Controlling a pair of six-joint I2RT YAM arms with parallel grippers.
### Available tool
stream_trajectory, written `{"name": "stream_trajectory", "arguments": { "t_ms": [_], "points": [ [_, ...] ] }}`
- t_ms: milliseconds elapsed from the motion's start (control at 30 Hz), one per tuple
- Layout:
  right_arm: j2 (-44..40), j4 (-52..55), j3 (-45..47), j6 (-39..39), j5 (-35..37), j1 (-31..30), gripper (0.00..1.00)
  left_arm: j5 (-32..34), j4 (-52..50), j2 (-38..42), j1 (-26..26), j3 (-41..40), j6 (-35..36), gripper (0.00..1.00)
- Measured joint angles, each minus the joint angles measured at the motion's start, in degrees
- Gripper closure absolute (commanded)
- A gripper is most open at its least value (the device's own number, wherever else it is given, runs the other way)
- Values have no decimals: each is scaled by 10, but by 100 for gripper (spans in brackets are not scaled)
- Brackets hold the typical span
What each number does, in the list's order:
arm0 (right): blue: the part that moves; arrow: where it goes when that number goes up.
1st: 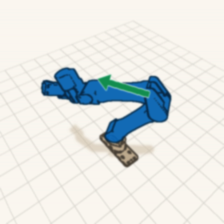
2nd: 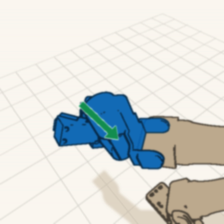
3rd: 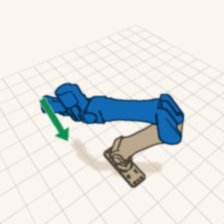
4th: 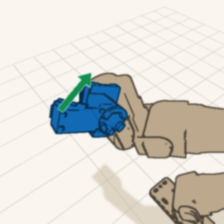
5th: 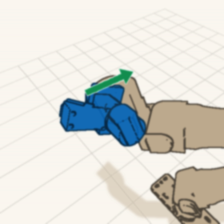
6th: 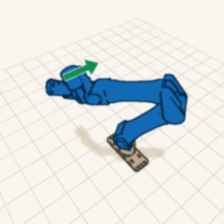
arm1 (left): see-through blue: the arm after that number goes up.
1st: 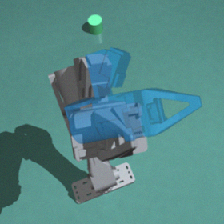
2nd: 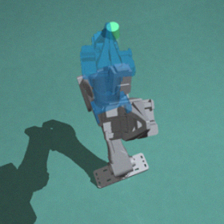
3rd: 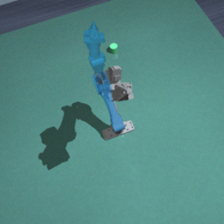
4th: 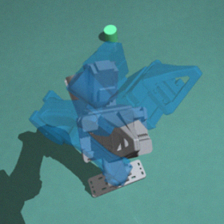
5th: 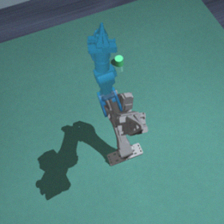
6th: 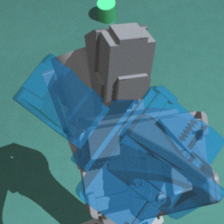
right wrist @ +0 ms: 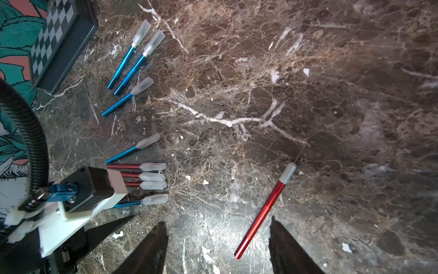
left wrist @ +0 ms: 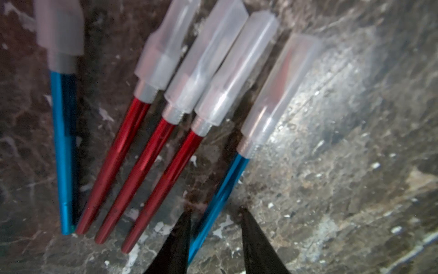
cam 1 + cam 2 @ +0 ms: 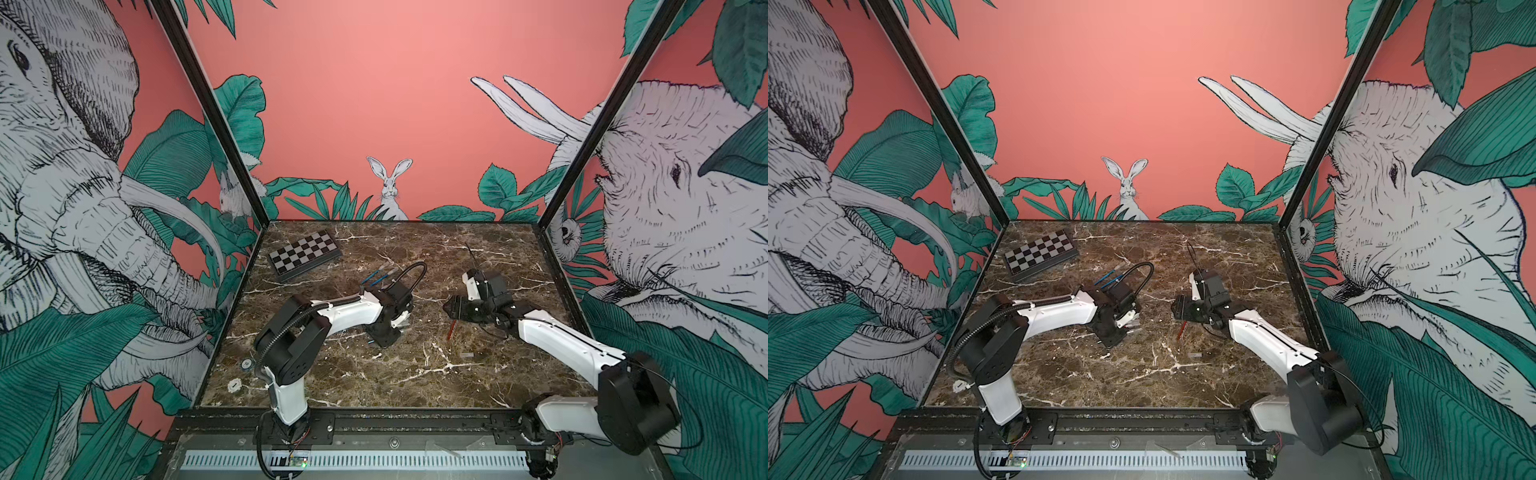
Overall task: Remove protective caps from carving knives
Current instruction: Pick up the carving knife from the center of the board.
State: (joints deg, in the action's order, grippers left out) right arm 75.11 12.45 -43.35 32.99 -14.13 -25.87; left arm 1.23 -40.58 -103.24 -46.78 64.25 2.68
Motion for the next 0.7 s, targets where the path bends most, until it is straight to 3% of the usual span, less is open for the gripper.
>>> {"name": "stream_trajectory", "arguments": {
  "t_ms": [367,500,567,700],
  "points": [
    [0,0,0,0,1,0,35,-2,-4,-10,-1,12,0,73],
    [0,0,0,0,2,0,35,-9,-4,-11,-1,12,-1,79],
    [0,0,0,0,2,0,35,-13,-4,-11,-1,12,-1,88],
    [0,0,0,0,2,0,35,-19,-3,-12,-1,13,-3,89]
  ]
}}
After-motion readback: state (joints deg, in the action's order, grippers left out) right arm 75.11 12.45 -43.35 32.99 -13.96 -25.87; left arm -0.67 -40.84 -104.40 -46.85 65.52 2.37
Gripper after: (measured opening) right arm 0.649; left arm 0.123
